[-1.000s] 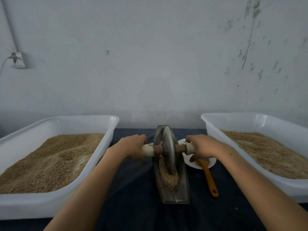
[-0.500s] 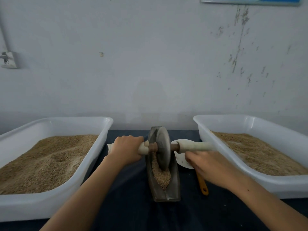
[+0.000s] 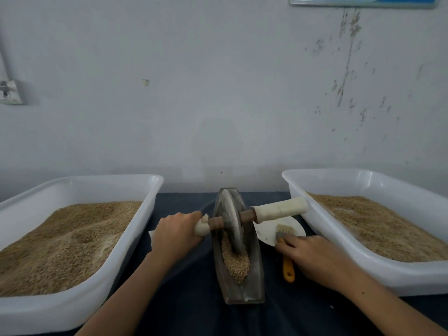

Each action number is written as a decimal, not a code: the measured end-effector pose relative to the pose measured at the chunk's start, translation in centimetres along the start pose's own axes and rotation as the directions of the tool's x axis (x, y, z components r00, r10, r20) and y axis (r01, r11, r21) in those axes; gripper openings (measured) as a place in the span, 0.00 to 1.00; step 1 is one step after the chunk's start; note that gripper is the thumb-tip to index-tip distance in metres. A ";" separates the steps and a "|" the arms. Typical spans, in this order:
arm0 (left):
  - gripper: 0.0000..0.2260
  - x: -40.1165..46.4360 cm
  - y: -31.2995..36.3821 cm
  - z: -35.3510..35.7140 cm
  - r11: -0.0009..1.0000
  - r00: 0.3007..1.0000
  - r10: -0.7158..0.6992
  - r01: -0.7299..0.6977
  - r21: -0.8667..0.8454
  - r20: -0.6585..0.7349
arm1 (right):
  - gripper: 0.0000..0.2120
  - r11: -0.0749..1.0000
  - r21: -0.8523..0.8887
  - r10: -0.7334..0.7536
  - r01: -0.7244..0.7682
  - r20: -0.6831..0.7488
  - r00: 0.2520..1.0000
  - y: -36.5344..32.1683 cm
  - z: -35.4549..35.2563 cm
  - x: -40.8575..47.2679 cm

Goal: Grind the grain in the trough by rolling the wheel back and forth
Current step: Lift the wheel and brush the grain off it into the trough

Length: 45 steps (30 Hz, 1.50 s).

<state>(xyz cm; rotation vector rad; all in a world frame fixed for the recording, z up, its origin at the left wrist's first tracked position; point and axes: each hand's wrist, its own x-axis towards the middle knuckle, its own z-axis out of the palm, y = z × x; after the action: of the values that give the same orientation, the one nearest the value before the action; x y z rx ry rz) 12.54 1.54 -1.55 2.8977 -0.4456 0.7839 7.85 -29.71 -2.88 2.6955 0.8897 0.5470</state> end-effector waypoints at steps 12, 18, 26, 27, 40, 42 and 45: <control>0.10 0.8 1.0 -2.0 0.986 0.976 -0.155 0.142 -0.092 -0.156 | 0.16 0.914 0.405 0.202 0.023 -0.503 0.840 -0.6 -0.4 1.7; 0.13 2.9 1.3 -3.7 0.955 0.942 -0.275 0.245 -0.165 -0.192 | 0.11 0.738 0.657 0.318 0.153 -0.539 0.780 -1.6 -0.8 5.2; 0.12 3.1 0.7 -3.4 0.962 0.945 -0.266 0.249 -0.109 -0.189 | 0.09 0.608 0.788 0.354 0.100 -0.382 0.854 -1.3 0.3 9.6; 0.12 3.1 0.6 -3.3 0.963 0.947 -0.265 0.249 -0.107 -0.180 | 0.09 0.620 0.779 0.339 0.098 -0.378 0.861 -1.3 0.5 9.9; 0.11 3.1 0.3 -3.4 0.962 0.950 -0.265 0.248 -0.113 -0.168 | 0.07 0.472 0.881 0.391 -0.025 -0.183 0.902 -1.1 0.2 10.2; 0.09 3.1 0.2 -3.5 0.957 0.943 -0.282 0.264 -0.117 -0.175 | 0.10 0.501 0.864 0.365 -0.040 -0.170 0.915 -1.0 -0.2 9.6; 0.08 3.1 0.2 -3.5 0.956 0.942 -0.288 0.270 -0.118 -0.175 | 0.12 0.504 0.864 0.335 0.016 -0.212 0.918 -0.8 -1.0 8.9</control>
<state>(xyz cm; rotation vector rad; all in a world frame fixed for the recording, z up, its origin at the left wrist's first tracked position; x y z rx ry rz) 13.39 1.23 2.99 2.6823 -0.0458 0.9509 13.62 -23.51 0.14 3.7102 1.2629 0.8272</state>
